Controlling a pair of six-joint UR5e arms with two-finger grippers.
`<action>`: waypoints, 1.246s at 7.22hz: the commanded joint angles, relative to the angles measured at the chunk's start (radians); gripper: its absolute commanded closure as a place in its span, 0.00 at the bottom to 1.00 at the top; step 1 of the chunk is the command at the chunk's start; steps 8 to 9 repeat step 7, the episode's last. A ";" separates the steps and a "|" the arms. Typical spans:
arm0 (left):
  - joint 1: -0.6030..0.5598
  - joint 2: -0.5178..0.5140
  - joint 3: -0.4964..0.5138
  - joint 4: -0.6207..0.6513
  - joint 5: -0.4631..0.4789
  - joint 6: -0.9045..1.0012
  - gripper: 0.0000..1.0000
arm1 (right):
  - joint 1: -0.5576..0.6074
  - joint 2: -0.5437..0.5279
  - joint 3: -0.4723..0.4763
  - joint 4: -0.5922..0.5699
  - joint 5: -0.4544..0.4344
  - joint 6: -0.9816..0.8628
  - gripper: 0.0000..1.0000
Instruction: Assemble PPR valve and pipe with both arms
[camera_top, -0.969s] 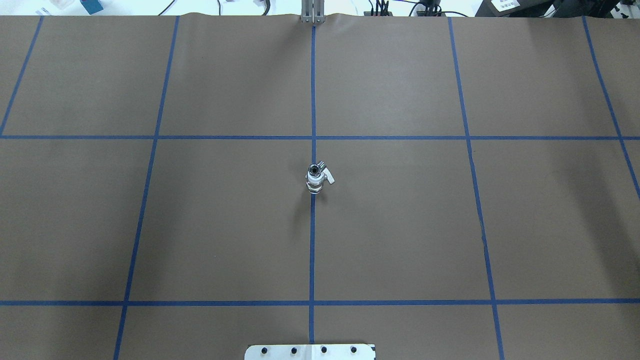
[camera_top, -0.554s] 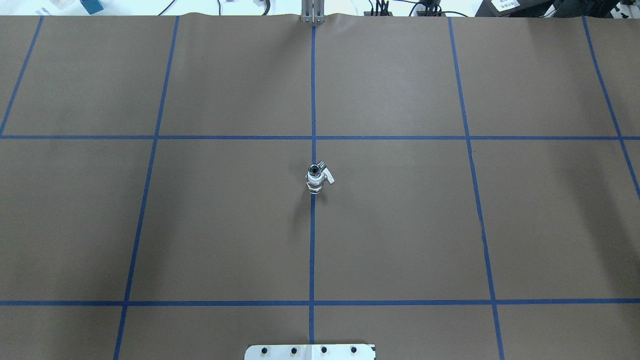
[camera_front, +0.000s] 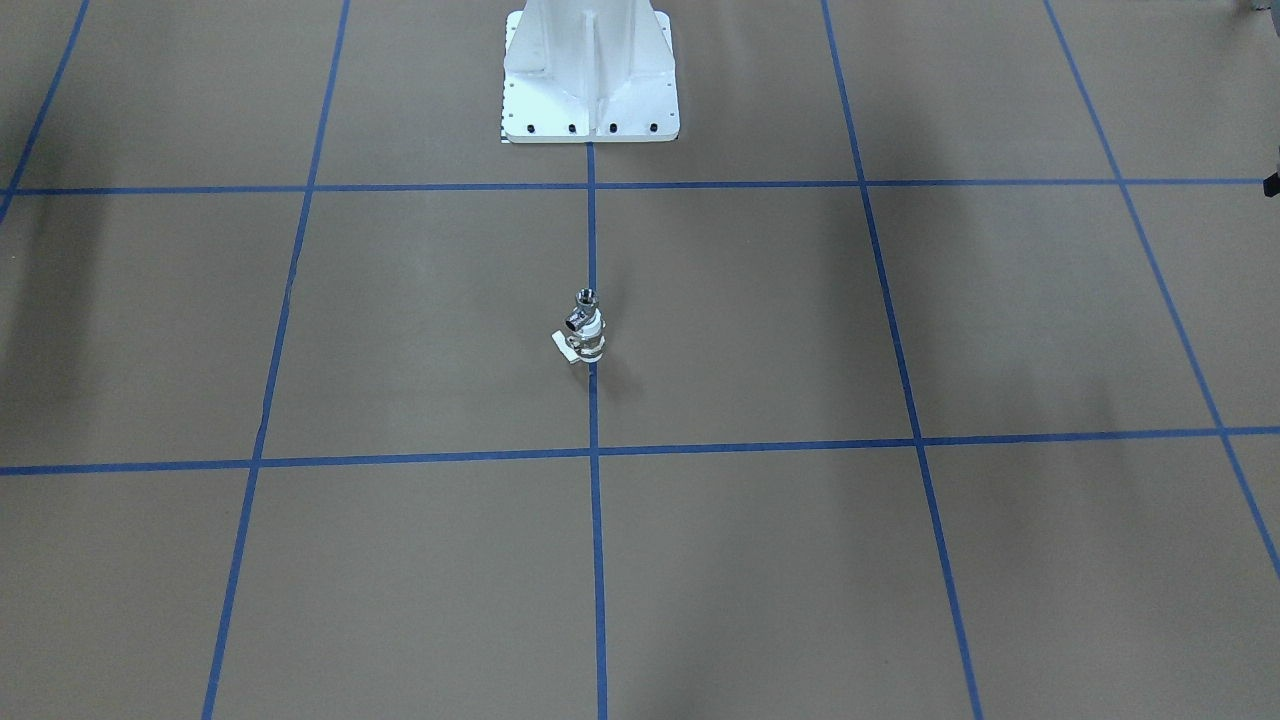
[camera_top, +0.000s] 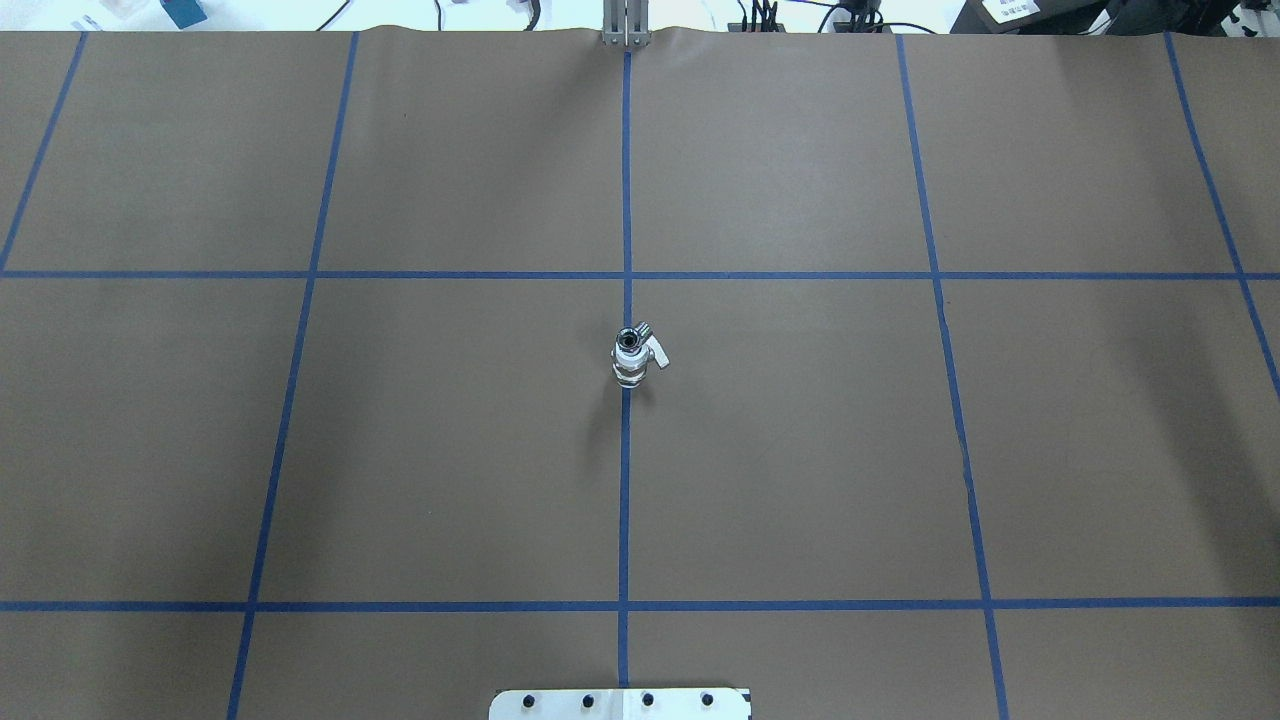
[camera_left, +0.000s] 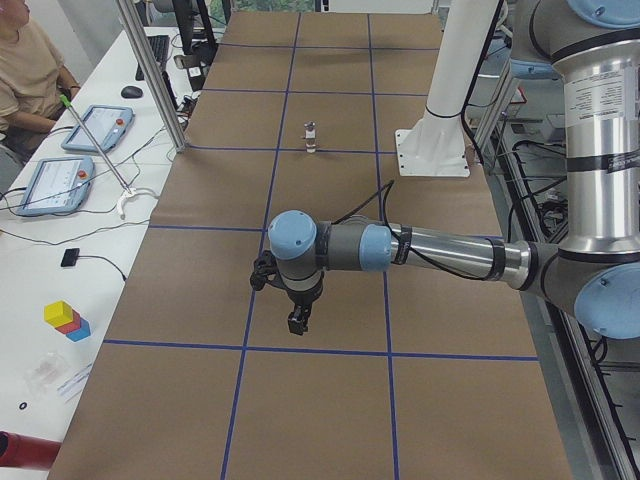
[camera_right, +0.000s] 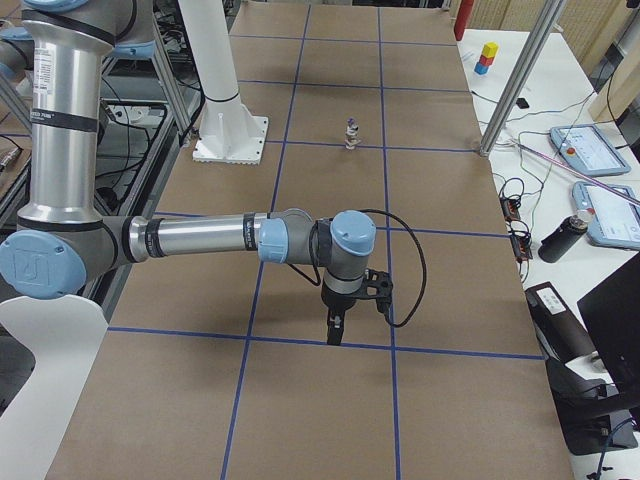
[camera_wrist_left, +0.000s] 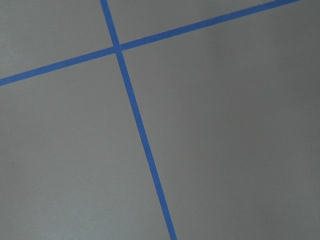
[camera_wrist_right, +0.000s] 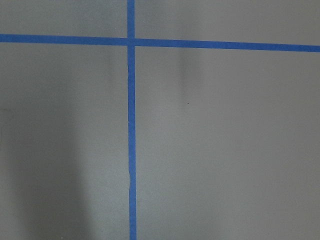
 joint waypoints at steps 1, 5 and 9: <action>0.000 0.000 0.002 0.000 0.000 0.000 0.00 | 0.000 0.004 0.000 0.000 0.000 0.000 0.00; 0.000 -0.002 0.000 0.000 0.000 0.000 0.00 | 0.000 0.004 0.000 0.000 0.000 -0.002 0.00; 0.000 0.000 -0.009 0.000 0.000 0.000 0.00 | 0.000 0.004 0.000 0.000 0.000 0.000 0.00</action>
